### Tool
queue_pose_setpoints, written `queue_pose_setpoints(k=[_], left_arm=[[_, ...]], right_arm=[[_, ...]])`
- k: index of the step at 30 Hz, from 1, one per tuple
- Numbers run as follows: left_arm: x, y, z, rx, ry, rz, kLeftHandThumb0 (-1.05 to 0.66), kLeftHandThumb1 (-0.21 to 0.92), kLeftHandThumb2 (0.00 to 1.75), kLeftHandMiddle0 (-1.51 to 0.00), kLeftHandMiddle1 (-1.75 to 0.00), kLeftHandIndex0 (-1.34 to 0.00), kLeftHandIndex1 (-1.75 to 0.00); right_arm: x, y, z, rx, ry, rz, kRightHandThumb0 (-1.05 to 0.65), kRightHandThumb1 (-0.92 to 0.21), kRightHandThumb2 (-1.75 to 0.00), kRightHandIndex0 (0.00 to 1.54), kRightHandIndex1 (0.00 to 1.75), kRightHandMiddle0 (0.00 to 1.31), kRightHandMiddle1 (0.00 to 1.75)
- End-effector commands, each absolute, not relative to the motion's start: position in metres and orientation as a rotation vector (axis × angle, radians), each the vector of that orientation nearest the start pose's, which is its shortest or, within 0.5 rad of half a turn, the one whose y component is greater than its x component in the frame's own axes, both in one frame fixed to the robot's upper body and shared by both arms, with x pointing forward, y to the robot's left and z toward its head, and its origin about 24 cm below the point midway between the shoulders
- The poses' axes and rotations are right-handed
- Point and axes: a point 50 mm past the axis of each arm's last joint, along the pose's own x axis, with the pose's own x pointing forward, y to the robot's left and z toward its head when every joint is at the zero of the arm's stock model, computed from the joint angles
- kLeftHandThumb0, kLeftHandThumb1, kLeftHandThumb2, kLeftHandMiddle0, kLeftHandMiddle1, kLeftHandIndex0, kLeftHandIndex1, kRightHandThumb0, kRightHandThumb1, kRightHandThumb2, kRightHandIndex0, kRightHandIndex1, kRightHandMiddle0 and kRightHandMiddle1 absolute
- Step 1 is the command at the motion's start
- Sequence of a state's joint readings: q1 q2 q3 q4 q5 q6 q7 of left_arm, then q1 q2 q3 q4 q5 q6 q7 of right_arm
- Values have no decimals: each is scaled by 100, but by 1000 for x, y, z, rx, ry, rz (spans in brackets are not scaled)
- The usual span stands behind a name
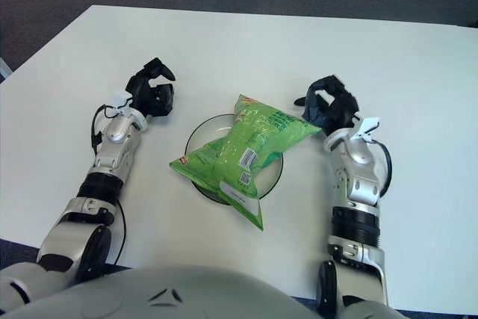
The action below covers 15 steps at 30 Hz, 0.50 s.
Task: Put the snack into the plate.
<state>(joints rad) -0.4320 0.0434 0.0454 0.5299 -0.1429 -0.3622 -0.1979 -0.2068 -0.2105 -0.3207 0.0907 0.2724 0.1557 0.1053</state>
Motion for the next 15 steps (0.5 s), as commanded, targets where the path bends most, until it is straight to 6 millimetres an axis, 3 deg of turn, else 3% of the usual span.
queue_pose_setpoints(k=[1,7,15], left_arm=[[315,139,45,-102,-172,-206,-44,42,119,-121,-175,-53,-175],[319,147,44,-106,-171,-171,-44,43,117,-118,-175,-52,-175],[322,154,42,-87,-134,-125,-45,42,119,-120,-175,-54,-175]], right_arm=[[281,-245,62,163,9,-164,-1,-5,-151,87,143,66,175],[280,-240,55,149,31,-166,-1,8,-166,97,144,74,175],[279,-225,47,158,97,-94,0,10,-171,97,154,72,175]])
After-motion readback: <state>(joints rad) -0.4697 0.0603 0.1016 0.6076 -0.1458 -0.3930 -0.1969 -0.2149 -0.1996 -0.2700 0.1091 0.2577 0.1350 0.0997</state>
